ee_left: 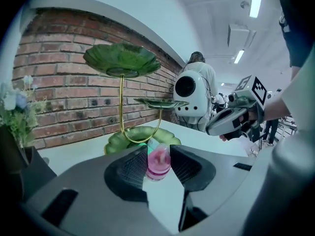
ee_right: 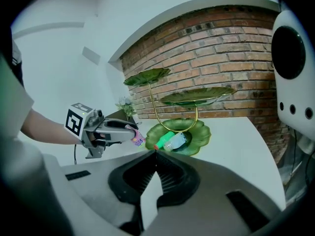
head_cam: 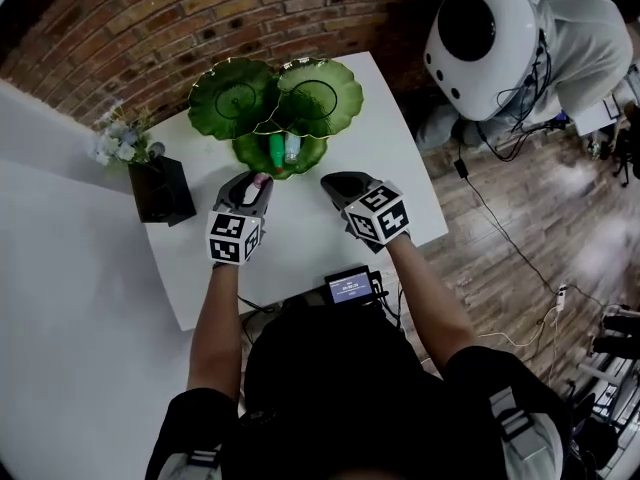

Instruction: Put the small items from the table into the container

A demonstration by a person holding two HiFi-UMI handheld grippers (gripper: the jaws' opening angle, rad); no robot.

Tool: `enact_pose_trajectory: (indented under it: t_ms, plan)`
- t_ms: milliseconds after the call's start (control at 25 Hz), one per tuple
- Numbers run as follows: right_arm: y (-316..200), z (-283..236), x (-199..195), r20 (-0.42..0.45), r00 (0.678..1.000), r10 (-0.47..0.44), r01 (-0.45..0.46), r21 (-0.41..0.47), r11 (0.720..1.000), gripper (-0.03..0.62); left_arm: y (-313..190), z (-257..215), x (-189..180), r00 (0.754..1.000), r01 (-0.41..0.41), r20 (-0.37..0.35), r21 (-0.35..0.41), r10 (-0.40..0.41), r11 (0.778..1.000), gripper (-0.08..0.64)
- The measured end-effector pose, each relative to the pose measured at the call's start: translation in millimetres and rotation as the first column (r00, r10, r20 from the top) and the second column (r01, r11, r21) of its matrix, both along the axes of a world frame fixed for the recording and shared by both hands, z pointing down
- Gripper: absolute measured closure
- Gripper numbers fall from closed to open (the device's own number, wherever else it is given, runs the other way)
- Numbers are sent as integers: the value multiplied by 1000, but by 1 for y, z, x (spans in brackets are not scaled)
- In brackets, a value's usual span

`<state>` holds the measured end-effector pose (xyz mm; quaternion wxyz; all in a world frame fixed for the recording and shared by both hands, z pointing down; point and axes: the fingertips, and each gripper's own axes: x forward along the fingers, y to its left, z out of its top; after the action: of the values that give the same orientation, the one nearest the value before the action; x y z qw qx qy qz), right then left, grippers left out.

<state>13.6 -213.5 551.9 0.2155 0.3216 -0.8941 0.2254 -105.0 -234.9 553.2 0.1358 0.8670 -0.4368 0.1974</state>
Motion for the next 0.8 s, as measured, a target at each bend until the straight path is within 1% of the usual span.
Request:
enact_pose_trajectory:
  t_ms: [160, 240, 440, 560, 800]
  plan:
    - [-6, 2, 0, 1, 1000, 1, -1, -6, 1000, 577, -20, 1, -5, 999, 38, -22, -4, -38, 999, 413]
    - [-9, 2, 0, 3, 1000, 4, -4, -10, 1000, 577, -28, 3, -6, 999, 49, -21, -5, -49, 999, 413]
    - [-14, 5, 3, 4, 1000, 13, -13, -17, 1000, 577, -39, 15, -7, 998, 64, 5, -19, -64, 998, 413]
    - [-18, 4, 5, 7, 1000, 20, -20, -16, 1000, 577, -38, 24, -7, 997, 70, 25, -32, -69, 997, 413]
    - [-20, 5, 7, 9, 1000, 28, -27, -20, 999, 577, -37, 35, -6, 996, 81, 40, -60, -79, 995, 413]
